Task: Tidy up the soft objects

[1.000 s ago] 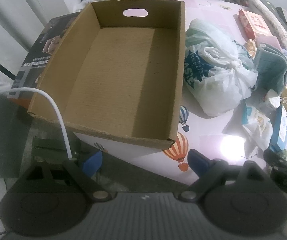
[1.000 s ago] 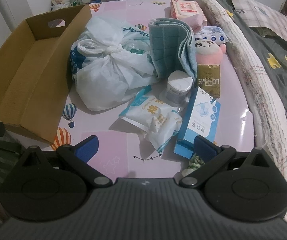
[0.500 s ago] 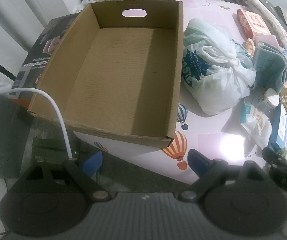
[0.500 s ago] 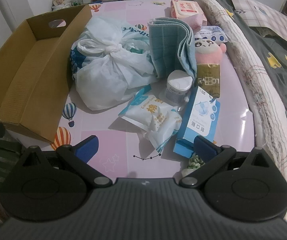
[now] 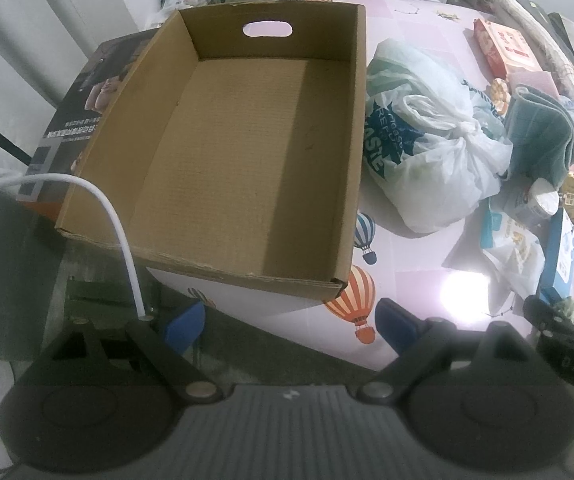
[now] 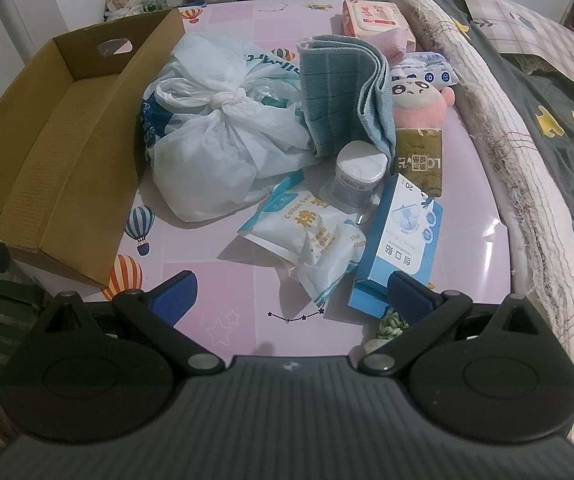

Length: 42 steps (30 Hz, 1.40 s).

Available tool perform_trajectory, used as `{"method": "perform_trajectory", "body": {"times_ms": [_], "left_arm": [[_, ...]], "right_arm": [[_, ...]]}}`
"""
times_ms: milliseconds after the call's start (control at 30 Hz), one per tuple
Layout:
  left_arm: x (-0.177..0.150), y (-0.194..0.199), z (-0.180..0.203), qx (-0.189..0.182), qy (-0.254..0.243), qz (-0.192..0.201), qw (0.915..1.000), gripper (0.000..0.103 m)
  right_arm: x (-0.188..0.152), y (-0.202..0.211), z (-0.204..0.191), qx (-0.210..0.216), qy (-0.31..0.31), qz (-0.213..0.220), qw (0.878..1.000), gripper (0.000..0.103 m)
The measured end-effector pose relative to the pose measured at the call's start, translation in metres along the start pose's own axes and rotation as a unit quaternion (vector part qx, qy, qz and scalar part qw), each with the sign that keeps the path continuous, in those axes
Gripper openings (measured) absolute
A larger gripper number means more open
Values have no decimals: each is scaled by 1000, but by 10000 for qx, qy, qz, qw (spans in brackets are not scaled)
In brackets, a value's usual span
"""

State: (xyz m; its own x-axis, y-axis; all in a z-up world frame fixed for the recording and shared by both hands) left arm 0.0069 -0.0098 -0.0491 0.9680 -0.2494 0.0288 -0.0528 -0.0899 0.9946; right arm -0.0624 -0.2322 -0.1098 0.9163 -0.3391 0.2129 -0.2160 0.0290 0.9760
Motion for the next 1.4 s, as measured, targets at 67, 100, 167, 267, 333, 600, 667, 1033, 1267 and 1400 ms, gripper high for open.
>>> {"method": "perform_trajectory", "body": {"times_ms": [67,100,167,267,333,600,667,1033,1267,1400], "left_arm": [[0,0,0,1,2,1,10000,93],[0,0,0,1,2,-2,10000,93],[0,0,0,0,9,-3,10000,93],[0,0,0,5,11,-2,10000,93],[-1,0,0,6,10,-4,10000,93],[-4,-2,1,52,5,7,10000,93],[-5,-3,2,55,9,-4,10000,93],[-7,1,33,15,-248,58,9997,93],[-4,-2,73,-74,-516,52,9986,93],[-1,-9,95,-54,-577,-31,9983,91]], "right_arm": [[0,0,0,4,-3,-1,10000,102],[0,0,0,7,-3,0,10000,102],[0,0,0,2,-3,-3,10000,102],[0,-1,0,5,-3,-4,10000,102],[-1,0,0,4,-1,-3,10000,102],[-2,-4,-1,45,-4,-5,10000,102],[-3,-5,0,69,-11,-9,10000,102],[-19,-6,26,198,-224,-51,9995,102],[-39,-19,73,25,-288,-183,9994,102],[-42,-44,101,-126,-128,-232,9996,102]]}}
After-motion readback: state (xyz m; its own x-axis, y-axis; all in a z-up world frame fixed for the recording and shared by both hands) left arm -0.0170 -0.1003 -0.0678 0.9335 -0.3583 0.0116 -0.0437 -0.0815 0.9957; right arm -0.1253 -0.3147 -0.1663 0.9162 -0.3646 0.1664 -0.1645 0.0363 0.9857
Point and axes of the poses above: each gripper's, at about its wrist camera, not at the fingertips, and y roughly against the way its jaws point, z to its right, x to its top, the point moved 6 cm from there along -y, roughly the way its jaws point, and after that the axes turned 15 degrees about -z, right-handed, at the moved point
